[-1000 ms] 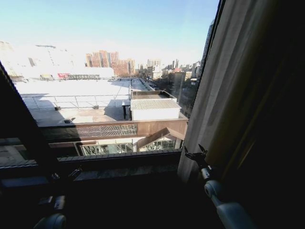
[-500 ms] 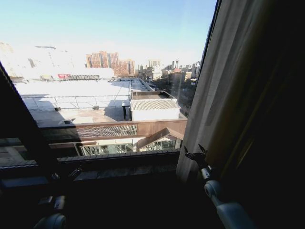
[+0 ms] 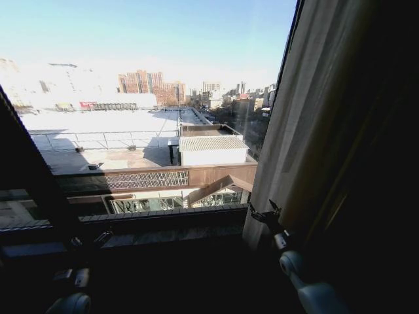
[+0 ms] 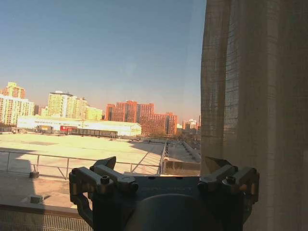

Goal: Open the curtains by pulling them apart, changing their state from closed to fully open.

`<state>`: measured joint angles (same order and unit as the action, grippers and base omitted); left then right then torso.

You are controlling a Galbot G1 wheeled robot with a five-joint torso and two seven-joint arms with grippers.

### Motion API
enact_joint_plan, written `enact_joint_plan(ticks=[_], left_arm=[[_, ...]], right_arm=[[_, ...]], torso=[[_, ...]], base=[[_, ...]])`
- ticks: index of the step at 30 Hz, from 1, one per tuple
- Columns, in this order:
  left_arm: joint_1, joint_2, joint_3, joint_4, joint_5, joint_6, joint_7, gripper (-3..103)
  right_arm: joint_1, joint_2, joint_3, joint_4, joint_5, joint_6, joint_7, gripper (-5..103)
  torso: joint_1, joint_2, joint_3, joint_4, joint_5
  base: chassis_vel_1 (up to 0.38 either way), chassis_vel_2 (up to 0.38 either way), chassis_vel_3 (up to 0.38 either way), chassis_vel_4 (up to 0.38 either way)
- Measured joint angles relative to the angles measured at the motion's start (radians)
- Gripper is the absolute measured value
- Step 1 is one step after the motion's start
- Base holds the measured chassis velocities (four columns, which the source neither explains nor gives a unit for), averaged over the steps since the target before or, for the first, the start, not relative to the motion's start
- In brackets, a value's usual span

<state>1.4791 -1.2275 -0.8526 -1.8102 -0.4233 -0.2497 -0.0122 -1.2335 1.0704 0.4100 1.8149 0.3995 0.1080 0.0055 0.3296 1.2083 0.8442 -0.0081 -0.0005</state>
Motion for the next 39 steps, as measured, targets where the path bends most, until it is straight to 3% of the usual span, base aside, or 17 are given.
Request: enact_joint_plan(ticks=[11, 39], left_arm=[[0.000, 0.000, 0.000, 0.000, 0.000, 0.000, 0.000, 100], [0.000, 0.000, 0.000, 0.000, 0.000, 0.000, 0.000, 100]], right_arm=[[0.015, -0.003, -0.009, -0.038, 0.000, 0.054, -0.027, 100], [0.220, -0.001, -0.009, -0.341, -0.049, 0.079, 0.038, 100]], torso=[[0.000, 0.000, 0.000, 0.0001, 0.0005], [0.000, 0.000, 0.000, 0.0001, 0.0003]], base=[[0.000, 0.000, 0.000, 0.000], [0.000, 0.000, 0.000, 0.000]])
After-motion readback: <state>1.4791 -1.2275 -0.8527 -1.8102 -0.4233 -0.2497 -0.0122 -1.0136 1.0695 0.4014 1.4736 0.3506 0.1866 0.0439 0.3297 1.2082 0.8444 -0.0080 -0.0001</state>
